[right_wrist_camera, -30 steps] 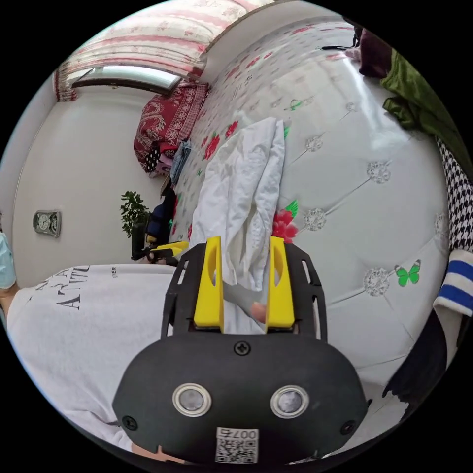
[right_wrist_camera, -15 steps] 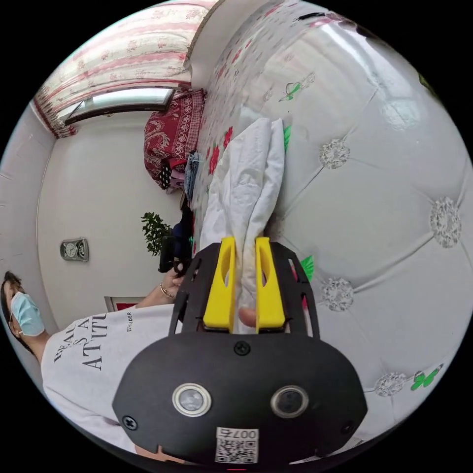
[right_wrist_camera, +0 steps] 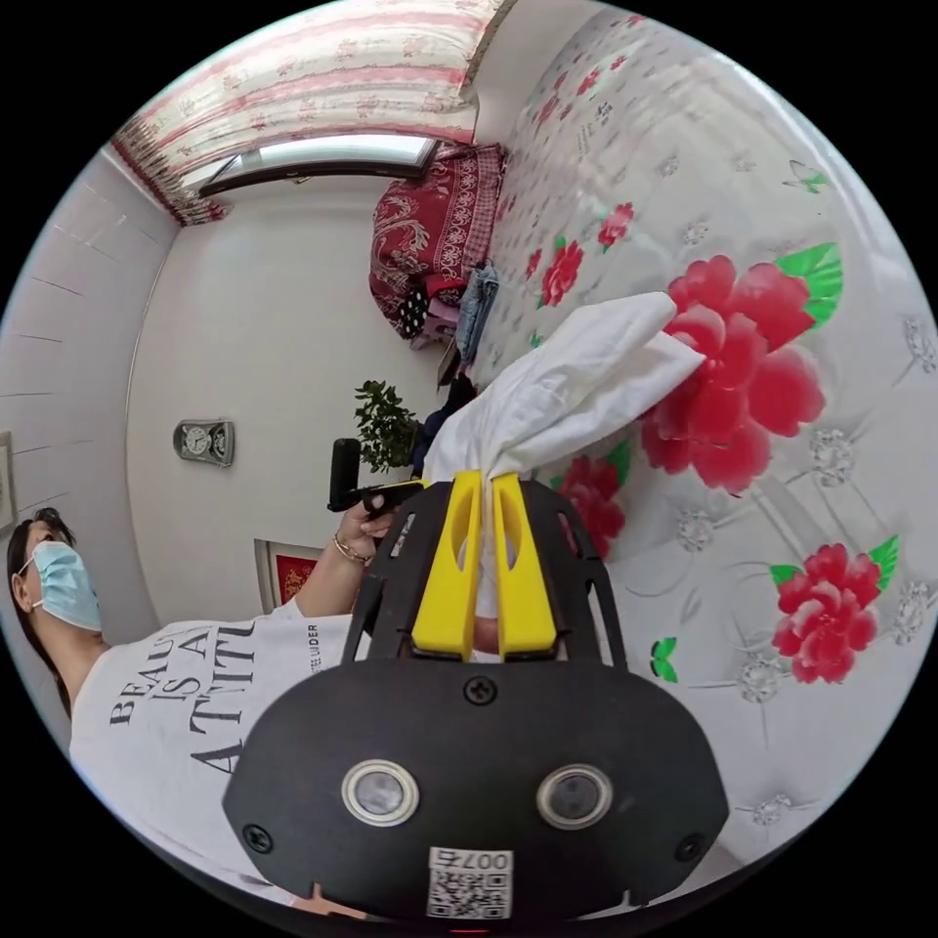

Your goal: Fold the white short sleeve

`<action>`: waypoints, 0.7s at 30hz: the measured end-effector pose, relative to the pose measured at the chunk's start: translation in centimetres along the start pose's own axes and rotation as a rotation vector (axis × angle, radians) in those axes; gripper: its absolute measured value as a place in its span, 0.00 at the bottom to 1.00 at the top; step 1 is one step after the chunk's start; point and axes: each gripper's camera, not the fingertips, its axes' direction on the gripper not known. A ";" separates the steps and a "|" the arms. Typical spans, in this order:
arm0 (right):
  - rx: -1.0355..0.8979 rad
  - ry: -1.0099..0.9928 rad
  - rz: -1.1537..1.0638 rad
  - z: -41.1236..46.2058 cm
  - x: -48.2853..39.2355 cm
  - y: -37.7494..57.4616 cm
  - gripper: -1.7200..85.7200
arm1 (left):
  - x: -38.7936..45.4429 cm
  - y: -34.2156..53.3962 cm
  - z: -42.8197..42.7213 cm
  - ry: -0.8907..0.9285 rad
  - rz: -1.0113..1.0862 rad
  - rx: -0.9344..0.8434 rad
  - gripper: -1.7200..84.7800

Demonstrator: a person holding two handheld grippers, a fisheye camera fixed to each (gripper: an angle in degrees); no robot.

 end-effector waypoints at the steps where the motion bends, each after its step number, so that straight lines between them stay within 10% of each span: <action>1: -0.005 -0.007 -0.015 1.8 -1.3 -1.2 0.02 | -0.2 0.0 -1.9 -0.019 0.012 0.012 0.01; 21: -0.077 -0.152 -0.125 54.3 -25.3 -17.0 0.03 | -13.1 5.8 -39.1 -0.505 -0.135 -0.074 0.01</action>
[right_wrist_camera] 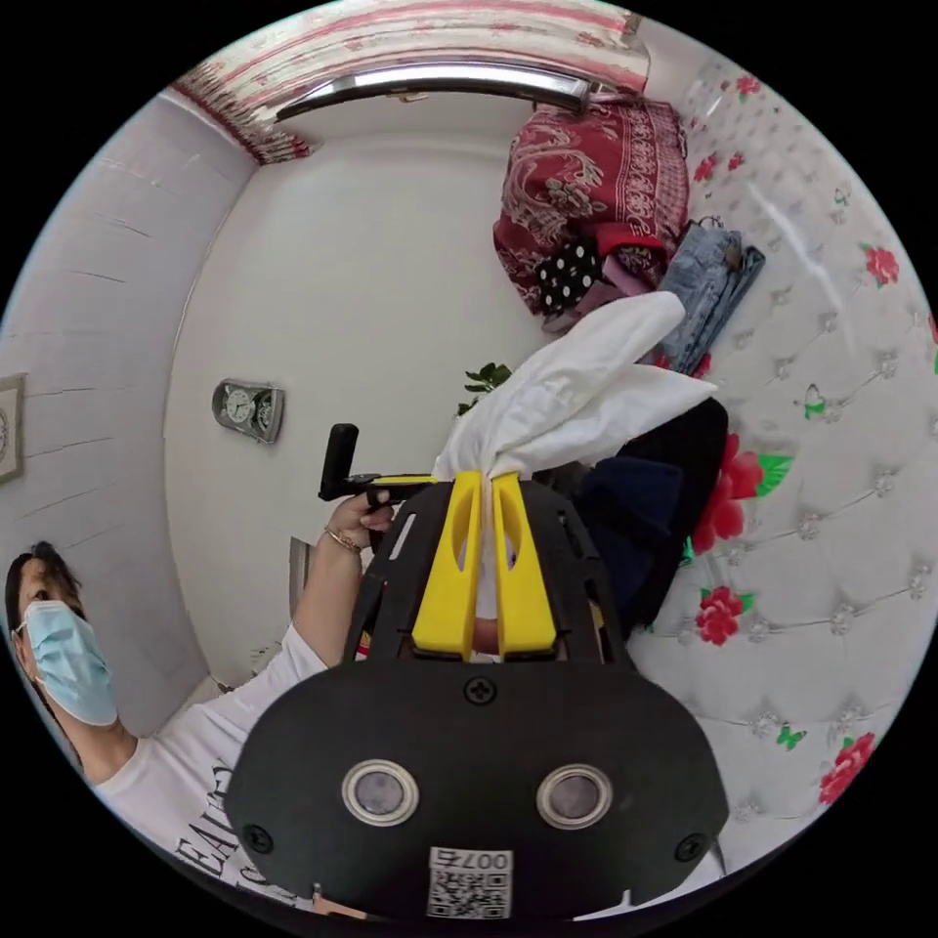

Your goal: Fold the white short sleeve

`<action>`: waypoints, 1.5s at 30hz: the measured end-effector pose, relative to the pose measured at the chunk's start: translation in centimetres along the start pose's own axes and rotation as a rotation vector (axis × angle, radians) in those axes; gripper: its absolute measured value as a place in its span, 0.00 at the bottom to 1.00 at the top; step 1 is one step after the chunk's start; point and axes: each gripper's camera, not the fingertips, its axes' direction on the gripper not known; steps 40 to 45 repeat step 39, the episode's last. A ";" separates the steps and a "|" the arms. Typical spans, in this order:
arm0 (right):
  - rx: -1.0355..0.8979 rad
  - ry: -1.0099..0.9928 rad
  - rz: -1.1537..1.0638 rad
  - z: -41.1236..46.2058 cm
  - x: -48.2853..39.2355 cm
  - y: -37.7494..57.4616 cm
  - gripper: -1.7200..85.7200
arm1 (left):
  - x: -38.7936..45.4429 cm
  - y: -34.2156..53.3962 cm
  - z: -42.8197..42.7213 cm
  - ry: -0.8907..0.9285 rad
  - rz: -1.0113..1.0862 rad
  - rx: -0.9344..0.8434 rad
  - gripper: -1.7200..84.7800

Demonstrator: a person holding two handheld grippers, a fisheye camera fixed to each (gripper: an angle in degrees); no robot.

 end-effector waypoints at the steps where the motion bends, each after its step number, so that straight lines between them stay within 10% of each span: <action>1: -0.024 0.021 0.023 2.1 0.7 0.1 0.03 | -1.7 0.7 2.1 -0.048 -0.055 -0.049 0.01; 7: -0.356 0.374 0.001 14.4 6.9 2.8 0.06 | -4.5 6.0 12.9 -0.318 -0.248 -0.158 0.06; 15: -0.376 0.768 -0.106 0.5 8.5 6.6 0.09 | 4.1 18.7 11.7 -0.452 -0.384 0.264 0.09; 35: 0.534 1.349 -0.186 -56.7 -10.9 25.1 0.12 | 59.3 12.3 21.8 0.023 0.189 0.379 0.01; 45: 0.788 1.476 -0.071 -70.7 -15.4 30.3 0.13 | 66.2 12.8 21.9 -0.021 0.276 0.367 0.01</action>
